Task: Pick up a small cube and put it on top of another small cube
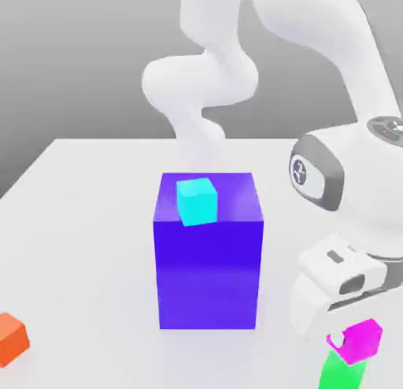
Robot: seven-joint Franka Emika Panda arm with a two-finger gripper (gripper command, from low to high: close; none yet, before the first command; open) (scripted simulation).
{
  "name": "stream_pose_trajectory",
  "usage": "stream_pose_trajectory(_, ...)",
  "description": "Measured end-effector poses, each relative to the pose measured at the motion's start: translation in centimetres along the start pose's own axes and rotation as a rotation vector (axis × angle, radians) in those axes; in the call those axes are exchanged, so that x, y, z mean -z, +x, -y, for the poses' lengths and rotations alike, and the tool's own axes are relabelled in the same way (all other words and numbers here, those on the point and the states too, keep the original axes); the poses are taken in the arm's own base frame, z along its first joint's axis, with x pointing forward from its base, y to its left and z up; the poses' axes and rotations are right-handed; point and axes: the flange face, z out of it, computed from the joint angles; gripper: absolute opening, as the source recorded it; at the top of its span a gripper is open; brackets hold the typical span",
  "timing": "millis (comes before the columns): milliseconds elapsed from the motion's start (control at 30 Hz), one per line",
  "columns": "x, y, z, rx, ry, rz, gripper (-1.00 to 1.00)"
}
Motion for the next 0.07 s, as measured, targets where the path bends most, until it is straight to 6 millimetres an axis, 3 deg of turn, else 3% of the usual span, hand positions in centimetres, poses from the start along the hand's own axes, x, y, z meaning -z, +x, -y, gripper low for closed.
stream_pose_trajectory(67,0.0,0.0,0.0,0.0,0.0,0.0,1.0)
